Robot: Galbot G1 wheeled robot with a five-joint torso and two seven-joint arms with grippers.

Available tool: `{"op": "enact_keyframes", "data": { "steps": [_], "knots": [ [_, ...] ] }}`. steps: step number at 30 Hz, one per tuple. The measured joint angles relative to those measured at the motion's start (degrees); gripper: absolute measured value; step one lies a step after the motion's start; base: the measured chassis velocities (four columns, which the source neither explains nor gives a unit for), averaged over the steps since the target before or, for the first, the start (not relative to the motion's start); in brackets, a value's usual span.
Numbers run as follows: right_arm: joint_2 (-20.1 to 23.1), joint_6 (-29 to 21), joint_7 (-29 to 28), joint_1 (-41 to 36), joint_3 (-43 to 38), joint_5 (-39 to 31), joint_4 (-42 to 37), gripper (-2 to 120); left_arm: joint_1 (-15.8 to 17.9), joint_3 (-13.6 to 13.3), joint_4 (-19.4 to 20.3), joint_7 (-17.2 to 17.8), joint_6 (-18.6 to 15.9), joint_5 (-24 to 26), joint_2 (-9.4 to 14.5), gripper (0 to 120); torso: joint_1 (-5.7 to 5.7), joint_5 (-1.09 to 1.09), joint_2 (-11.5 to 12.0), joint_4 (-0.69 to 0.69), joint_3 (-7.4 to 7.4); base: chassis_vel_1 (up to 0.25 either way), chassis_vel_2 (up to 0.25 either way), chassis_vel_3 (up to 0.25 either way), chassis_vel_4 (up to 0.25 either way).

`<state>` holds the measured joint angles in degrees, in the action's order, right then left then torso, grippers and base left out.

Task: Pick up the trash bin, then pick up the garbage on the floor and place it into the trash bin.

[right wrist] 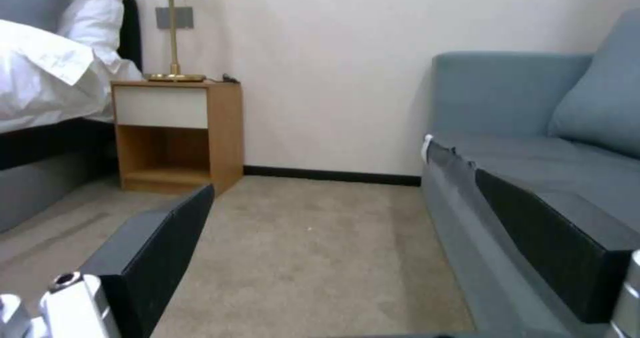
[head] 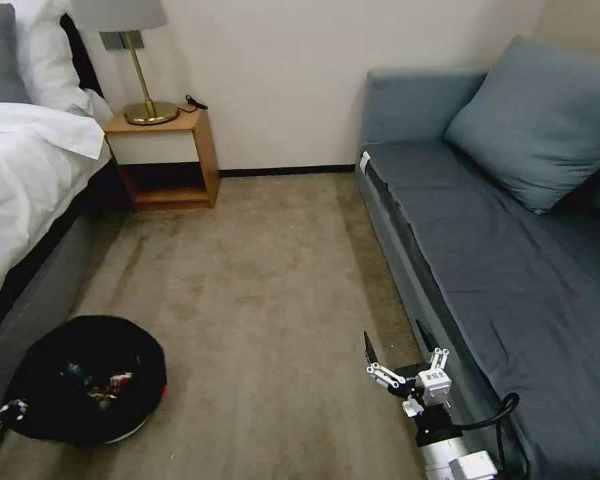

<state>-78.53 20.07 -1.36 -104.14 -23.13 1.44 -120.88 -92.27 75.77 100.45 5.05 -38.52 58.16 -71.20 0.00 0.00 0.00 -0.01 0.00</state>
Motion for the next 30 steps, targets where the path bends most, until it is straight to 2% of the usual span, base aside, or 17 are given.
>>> {"op": "enact_keyframes", "data": {
  "steps": [4,6,7,9,10,11,12,15,16,18,19,21,23,24,27,29,30],
  "knots": [
    [0.4,-0.1,0.5,0.0,-0.2,-0.6,0.6,100,-0.7,1.0,1.7,-0.7,-0.1,-1.0,-0.1,49,0.0,-0.01,0.0,0.01,0.0,0.0,0.0,0.0,0.0],
    [0.5,-0.1,0.6,0.2,-0.3,-0.7,0.9,100,-1.5,1.9,3.8,-1.3,0.0,-2.5,-0.4,56,0.0,0.0,0.0,0.01,0.0,0.0,0.0,0.0,0.0],
    [0.5,0.0,0.8,0.3,-0.5,-0.5,1.4,100,-2.8,2.5,6.9,-2.4,0.9,-4.9,-1.0,65,0.0,0.0,0.0,0.01,0.0,0.0,0.0,0.0,0.0],
    [0.4,0.1,0.8,0.4,-0.5,-0.4,1.6,100,-3.3,2.5,8.1,-3.0,1.7,-5.8,-1.2,68,0.0,0.01,0.0,0.01,0.0,0.0,0.0,0.0,0.0],
    [0.0,0.4,0.8,0.6,-0.6,-0.4,1.9,100,-4.6,2.1,10.7,-4.8,4.8,-8.1,-2.2,73,0.0,0.02,0.0,0.0,0.0,0.0,0.0,0.0,0.0],
    [-0.6,0.9,0.7,1.0,-0.8,-0.8,2.4,100,-6.1,0.9,13.4,-7.6,11.0,-11.3,-3.4,80,0.0,0.01,0.0,0.0,0.0,0.0,0.0,0.0,0.0],
    [-0.6,0.9,0.7,1.0,-0.8,-0.8,2.4,100,-6.1,0.9,13.4,-7.6,11.0,-11.3,-3.4,80,0.0,0.01,0.0,0.0,0.0,0.0,0.0,0.0,0.0],
    [-1.6,1.8,0.8,1.5,-2.0,-2.7,3.0,100,-8.8,-1.4,19.3,-13.6,25.6,-17.8,-6.6,93,0.0,0.02,0.0,0.01,0.0,0.0,0.0,0.0,0.0],
    [-1.6,1.8,0.8,1.5,-2.0,-2.7,3.0,100,-8.8,-1.4,19.3,-13.6,25.6,-17.8,-6.6,93,0.0,0.02,0.0,0.01,0.0,0.0,0.0,0.0,0.0],
    [-1.9,2.8,1.2,1.2,-2.8,-4.0,3.0,100,-10.0,-2.8,23.3,-16.7,31.7,-20.7,-8.5,99,0.0,0.02,0.0,0.0,0.0,0.0,0.0,0.0,0.0],
    [-1.9,2.8,1.2,1.2,-2.8,-4.0,3.0,100,-10.0,-2.8,23.3,-16.7,31.7,-20.7,-8.5,99,0.0,0.02,0.0,0.0,0.0,0.0,0.0,0.0,0.0],
    [-2.3,3.8,1.7,0.8,-3.8,-4.4,3.0,100,-10.5,-5.1,26.3,-18.7,37.3,-26.0,-10.0,100,0.0,0.02,0.0,0.0,0.0,0.0,0.0,0.0,0.0],
    [-2.6,4.4,2.0,0.4,-4.6,-4.4,2.9,100,-10.9,-11.8,28.2,-17.4,43.2,-34.9,-11.4,100,0.0,0.02,0.0,0.02,0.0,0.0,0.0,0.0,0.0],
    [-2.6,4.4,2.0,0.4,-4.6,-4.4,2.9,100,-10.9,-11.8,28.2,-17.4,43.2,-34.9,-11.4,100,0.0,0.02,0.0,0.02,0.0,0.0,0.0,0.0,0.0],
    [-2.4,4.9,3.1,-0.4,-4.7,-4.3,2.0,100,-12.9,-19.9,29.3,-16.7,48.6,-41.8,-12.8,100,0.0,0.01,0.0,0.02,0.0,0.0,0.0,0.0,0.0],
    [-2.4,5.0,3.3,-0.5,-4.6,-4.3,1.9,100,-13.4,-21.2,29.3,-16.8,49.7,-42.4,-13.0,100,0.0,0.02,0.0,0.02,0.0,0.0,0.0,0.0,0.0],
    [-2.5,5.1,3.6,-0.5,-4.3,-4.1,1.7,100,-14.2,-23.6,29.3,-17.2,51.7,-43.6,-13.4,100,0.0,0.01,0.0,0.01,0.0,0.0,0.0,0.0,0.0]
  ]
}}
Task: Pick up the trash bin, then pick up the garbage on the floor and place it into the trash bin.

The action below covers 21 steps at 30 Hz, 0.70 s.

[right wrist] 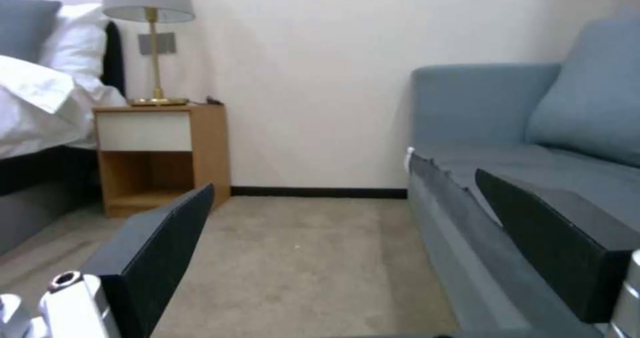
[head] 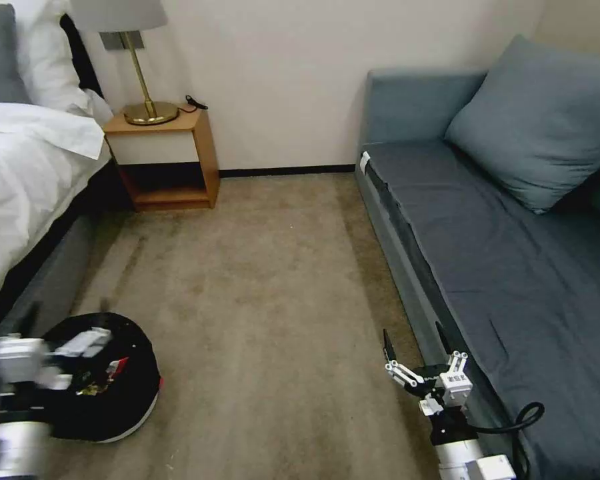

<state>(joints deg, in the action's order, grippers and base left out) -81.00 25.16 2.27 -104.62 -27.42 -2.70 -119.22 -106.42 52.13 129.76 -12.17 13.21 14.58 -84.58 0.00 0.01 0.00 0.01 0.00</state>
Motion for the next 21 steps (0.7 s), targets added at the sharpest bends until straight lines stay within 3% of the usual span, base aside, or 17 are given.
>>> {"op": "enact_keyframes", "data": {
  "steps": [4,21],
  "knots": [
    [-0.6,0.0,1.2,0.4,1.2,0.8,-0.4,100,-0.4,-5.1,-1.9,-0.6,5.3,-1.8,-1.6,100,0.0,-0.01,0.0,-0.01,0.0,0.0,0.0,0.0,0.0],
    [-0.7,-0.1,2.0,0.4,1.5,1.0,-0.5,100,0.1,-5.7,-2.4,-0.5,6.0,-1.5,-2.0,100,0.0,-0.01,0.0,0.0,0.0,0.0,0.0,0.0,0.0]
  ]
}}
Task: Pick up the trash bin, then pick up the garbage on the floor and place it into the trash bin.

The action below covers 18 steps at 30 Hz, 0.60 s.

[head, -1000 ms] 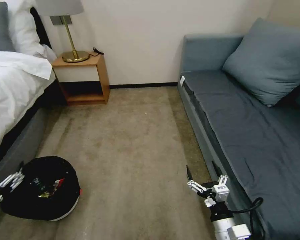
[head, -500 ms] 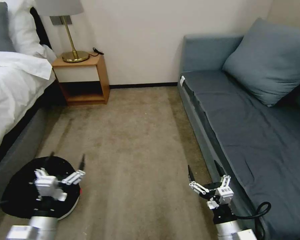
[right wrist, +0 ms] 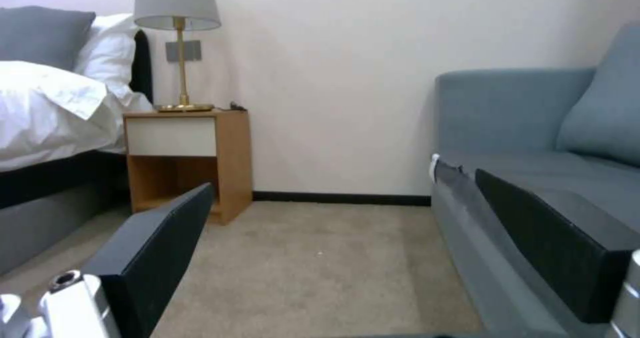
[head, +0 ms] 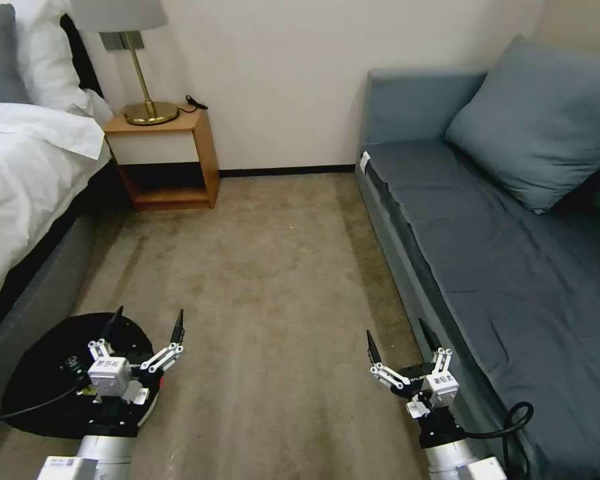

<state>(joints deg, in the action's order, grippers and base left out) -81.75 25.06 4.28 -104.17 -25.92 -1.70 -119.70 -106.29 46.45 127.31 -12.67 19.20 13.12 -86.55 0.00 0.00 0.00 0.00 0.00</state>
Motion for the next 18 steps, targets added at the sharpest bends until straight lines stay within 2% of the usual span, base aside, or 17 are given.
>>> {"op": "enact_keyframes", "data": {
  "steps": [18],
  "knots": [
    [0.0,-0.1,0.0,0.0,0.0,0.0,0.0,100,0.1,0.2,-0.1,0.1,-0.4,0.2,0.1,100,0.0,0.0,0.0,0.0,0.0,0.0,0.0,0.0,0.0]
  ]
}}
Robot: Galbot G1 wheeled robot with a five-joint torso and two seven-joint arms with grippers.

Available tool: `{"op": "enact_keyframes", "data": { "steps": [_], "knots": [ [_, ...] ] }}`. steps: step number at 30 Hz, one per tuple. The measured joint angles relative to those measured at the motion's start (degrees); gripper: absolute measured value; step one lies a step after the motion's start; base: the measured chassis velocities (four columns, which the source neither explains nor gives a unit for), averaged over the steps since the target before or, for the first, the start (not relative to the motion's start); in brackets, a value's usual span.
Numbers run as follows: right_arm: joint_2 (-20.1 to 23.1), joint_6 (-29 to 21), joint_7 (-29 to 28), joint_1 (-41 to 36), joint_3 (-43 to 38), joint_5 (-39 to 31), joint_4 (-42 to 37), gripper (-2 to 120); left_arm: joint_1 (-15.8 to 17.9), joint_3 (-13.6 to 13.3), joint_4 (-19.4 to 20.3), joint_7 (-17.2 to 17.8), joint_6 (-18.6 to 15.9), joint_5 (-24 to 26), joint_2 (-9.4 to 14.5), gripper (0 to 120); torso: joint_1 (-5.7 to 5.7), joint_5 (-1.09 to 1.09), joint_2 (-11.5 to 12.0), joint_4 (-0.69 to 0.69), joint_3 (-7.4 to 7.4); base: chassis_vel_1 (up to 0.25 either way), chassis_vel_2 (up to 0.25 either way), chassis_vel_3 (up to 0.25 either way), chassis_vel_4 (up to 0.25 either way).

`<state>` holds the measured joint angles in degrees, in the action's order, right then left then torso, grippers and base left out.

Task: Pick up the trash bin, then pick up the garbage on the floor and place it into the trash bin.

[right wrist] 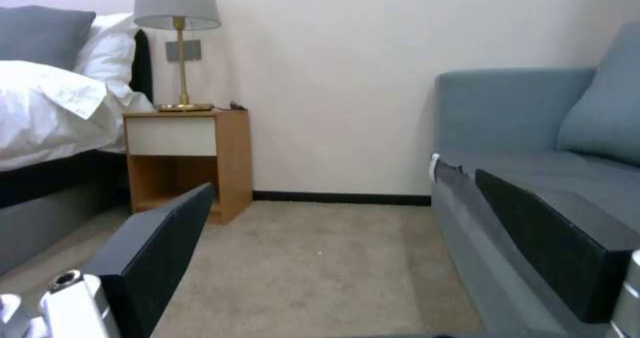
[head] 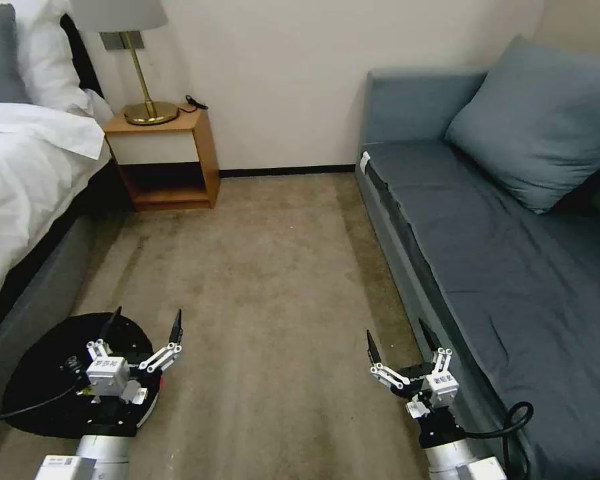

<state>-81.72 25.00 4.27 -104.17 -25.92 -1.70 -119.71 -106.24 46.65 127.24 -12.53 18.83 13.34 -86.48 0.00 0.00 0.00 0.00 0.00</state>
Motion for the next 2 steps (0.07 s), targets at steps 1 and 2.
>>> {"op": "enact_keyframes", "data": {
  "steps": [1,2],
  "knots": [
    [0.0,0.0,0.0,0.0,0.0,0.0,0.0,100,0.0,0.0,0.0,0.0,0.0,0.0,0.0,100,0.0,0.0,0.0,0.0,0.0,0.0,0.0,0.0,0.0],
    [0.0,0.0,0.0,0.0,0.0,0.0,0.0,100,0.0,0.0,0.0,0.0,0.0,0.0,0.0,100,0.0,0.0,0.0,0.0,0.0,0.0,0.0,0.0,0.0]
  ]
}}
